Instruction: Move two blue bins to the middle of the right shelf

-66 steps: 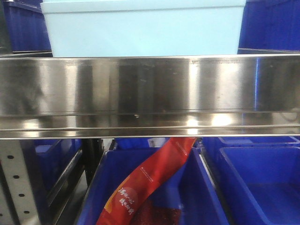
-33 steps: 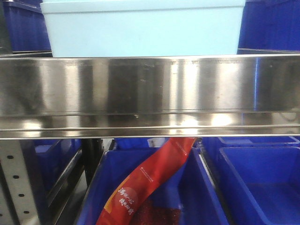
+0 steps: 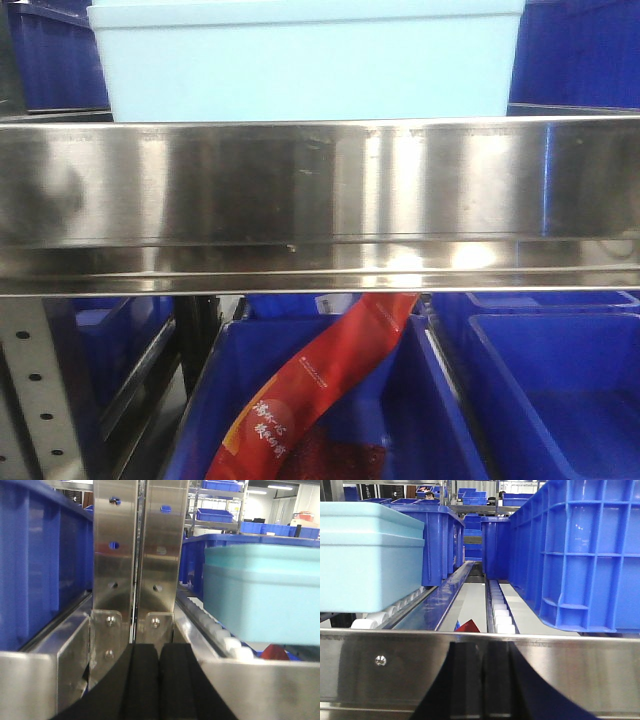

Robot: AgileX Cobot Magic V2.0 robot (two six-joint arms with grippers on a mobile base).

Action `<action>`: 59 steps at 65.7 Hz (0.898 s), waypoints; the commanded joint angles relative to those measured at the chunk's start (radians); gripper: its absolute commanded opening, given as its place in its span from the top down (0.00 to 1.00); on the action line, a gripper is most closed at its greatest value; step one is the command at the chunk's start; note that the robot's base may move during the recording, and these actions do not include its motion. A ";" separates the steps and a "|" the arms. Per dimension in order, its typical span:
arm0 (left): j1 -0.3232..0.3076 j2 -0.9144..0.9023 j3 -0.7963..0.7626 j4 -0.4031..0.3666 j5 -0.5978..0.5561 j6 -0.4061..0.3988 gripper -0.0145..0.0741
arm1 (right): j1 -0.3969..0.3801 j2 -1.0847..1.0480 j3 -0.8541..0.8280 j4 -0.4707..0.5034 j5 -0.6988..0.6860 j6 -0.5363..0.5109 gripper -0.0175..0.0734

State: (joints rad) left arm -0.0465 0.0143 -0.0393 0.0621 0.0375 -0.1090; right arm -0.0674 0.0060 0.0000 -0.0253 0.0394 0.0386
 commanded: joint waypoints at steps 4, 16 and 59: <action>0.005 -0.014 0.039 -0.006 -0.054 0.008 0.96 | -0.005 -0.006 0.000 0.003 -0.022 -0.004 0.99; 0.005 -0.014 0.039 -0.006 -0.047 0.008 0.96 | -0.005 -0.006 0.000 0.003 -0.022 -0.004 0.99; 0.064 -0.014 0.039 -0.008 -0.047 0.008 0.96 | -0.005 -0.006 0.000 0.003 -0.022 -0.004 0.99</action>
State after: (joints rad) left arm 0.0118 0.0068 0.0019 0.0602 0.0140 -0.1044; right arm -0.0674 0.0060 0.0000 -0.0253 0.0394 0.0386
